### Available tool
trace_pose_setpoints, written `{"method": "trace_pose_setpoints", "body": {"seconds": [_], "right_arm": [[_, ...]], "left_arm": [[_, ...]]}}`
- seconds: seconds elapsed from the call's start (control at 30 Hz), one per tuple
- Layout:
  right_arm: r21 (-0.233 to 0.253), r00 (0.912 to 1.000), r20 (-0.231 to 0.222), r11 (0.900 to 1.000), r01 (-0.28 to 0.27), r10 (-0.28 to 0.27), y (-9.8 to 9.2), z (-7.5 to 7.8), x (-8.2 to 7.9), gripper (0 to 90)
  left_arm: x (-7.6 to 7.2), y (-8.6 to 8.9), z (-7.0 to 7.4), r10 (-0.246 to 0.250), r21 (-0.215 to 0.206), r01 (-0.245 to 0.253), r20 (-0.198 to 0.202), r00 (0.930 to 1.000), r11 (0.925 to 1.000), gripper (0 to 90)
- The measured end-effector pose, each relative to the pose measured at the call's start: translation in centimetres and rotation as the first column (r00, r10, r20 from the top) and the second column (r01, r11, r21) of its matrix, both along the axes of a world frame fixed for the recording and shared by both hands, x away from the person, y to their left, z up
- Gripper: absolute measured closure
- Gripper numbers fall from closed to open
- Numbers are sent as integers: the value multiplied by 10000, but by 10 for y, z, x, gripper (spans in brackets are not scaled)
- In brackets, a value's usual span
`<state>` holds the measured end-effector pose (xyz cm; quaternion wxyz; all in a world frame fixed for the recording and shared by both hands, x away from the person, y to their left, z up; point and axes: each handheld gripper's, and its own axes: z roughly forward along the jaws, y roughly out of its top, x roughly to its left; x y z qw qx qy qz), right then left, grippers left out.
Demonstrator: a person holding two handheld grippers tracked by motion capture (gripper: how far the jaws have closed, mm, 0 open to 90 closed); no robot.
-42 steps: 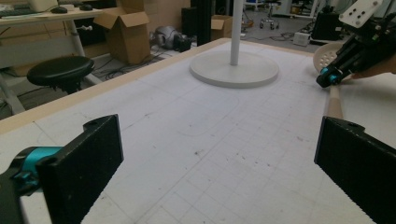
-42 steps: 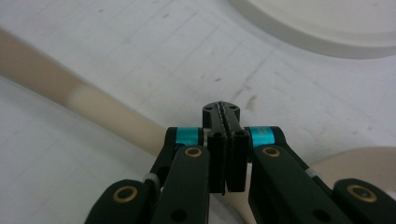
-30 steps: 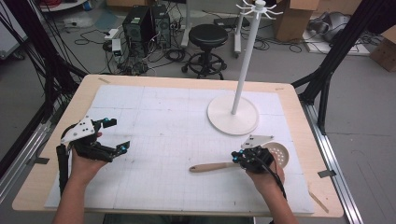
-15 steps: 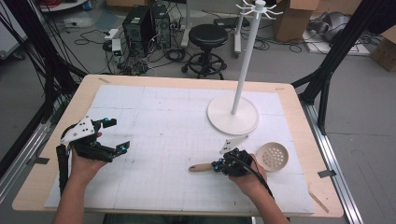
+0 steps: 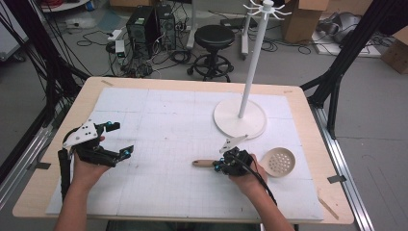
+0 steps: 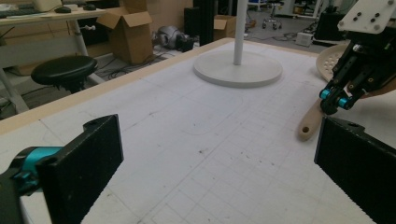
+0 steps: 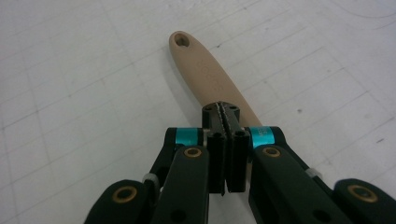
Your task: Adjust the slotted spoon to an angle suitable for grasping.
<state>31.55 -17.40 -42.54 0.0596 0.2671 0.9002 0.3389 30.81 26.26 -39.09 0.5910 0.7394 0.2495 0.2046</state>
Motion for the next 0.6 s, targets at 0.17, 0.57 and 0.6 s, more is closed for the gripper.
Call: {"method": "trace_pose_setpoints", "body": {"seconds": [0.17, 0.57, 0.6], "right_arm": [[10, 9998, 51, 9998, 190, -190, 1, 0, 6, 898], [1822, 9934, 961, 9822, 449, -632, -33, 32, -6, 825], [2126, 9896, 1187, 9756, 543, -809, -43, 38, -8, 774]], "left_arm": [[0, 1, 1, 16, -34, -16, 35, 10000, 10000, 17], [-1, 1, 3, -17, -261, 19, 106, 9999, 9997, 17], [-2, 2, 4, -18, -293, 23, 145, 9999, 9996, 17]]}}
